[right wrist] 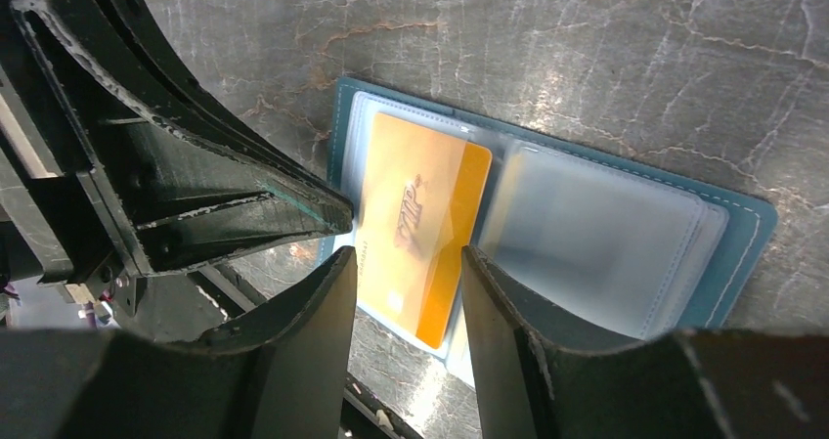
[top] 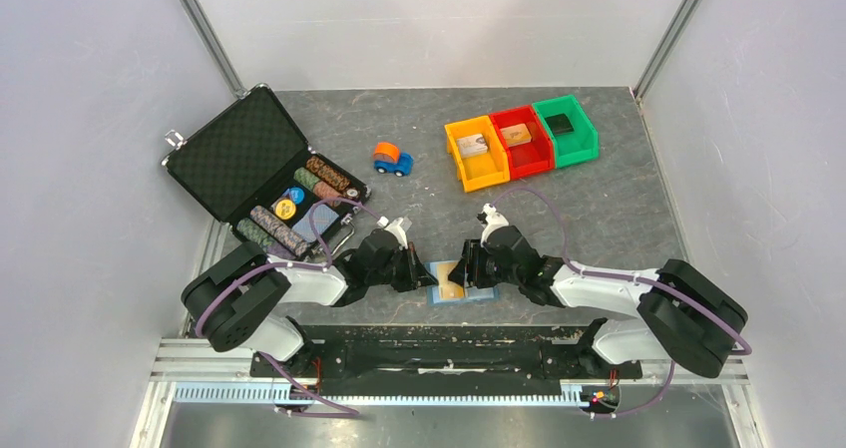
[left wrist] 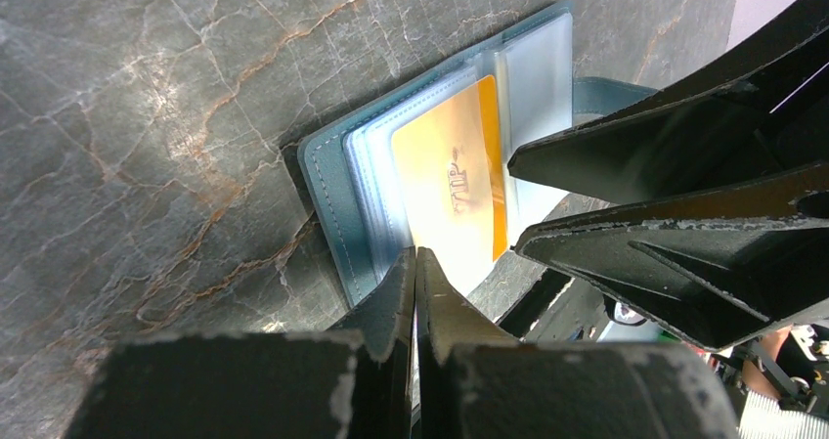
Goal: Take the credit cards out of the card holder
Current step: Remove the credit card from the card holder.
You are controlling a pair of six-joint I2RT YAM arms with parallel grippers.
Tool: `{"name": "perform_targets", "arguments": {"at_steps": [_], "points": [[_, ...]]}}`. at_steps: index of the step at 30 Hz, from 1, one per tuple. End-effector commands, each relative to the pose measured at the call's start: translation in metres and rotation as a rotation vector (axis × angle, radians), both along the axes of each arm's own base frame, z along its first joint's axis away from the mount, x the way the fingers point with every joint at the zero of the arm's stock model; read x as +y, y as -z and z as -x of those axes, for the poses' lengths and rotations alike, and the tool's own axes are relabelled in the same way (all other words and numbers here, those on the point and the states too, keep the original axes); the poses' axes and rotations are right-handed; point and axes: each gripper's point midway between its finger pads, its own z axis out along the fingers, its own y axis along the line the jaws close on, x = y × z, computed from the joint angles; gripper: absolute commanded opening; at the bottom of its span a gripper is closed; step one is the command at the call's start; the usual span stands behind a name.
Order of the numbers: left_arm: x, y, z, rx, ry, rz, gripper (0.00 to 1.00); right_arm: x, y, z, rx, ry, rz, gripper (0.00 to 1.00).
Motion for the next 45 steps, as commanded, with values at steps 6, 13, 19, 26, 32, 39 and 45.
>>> {"name": "perform_targets", "arguments": {"at_steps": [6, 13, 19, 26, 32, 39, 45], "points": [[0.015, 0.02, 0.006, 0.026, -0.026, -0.078, 0.03, 0.012, -0.013, -0.009, -0.029, 0.012, -0.02, 0.46], [0.015, 0.022, 0.007, 0.029, -0.026, -0.081, 0.03, 0.0, 0.008, -0.01, 0.003, 0.053, 0.064, 0.45], [0.015, 0.022, 0.006, 0.03, -0.026, -0.083, 0.04, -0.014, 0.018, -0.014, -0.012, 0.09, 0.174, 0.45], [0.015, 0.022, 0.006, 0.029, -0.028, -0.081, 0.04, -0.022, 0.015, -0.018, -0.05, 0.114, 0.238, 0.44], [0.016, 0.023, 0.006, 0.03, -0.027, -0.084, 0.04, -0.008, 0.019, -0.008, -0.011, 0.06, 0.174, 0.45], [0.017, 0.026, 0.008, 0.037, -0.023, -0.092, 0.03, -0.004, 0.024, -0.001, 0.021, 0.05, 0.123, 0.44], [0.015, 0.025, 0.007, 0.037, -0.02, -0.089, 0.02, 0.001, 0.014, -0.001, -0.016, 0.039, 0.01, 0.38]]}}
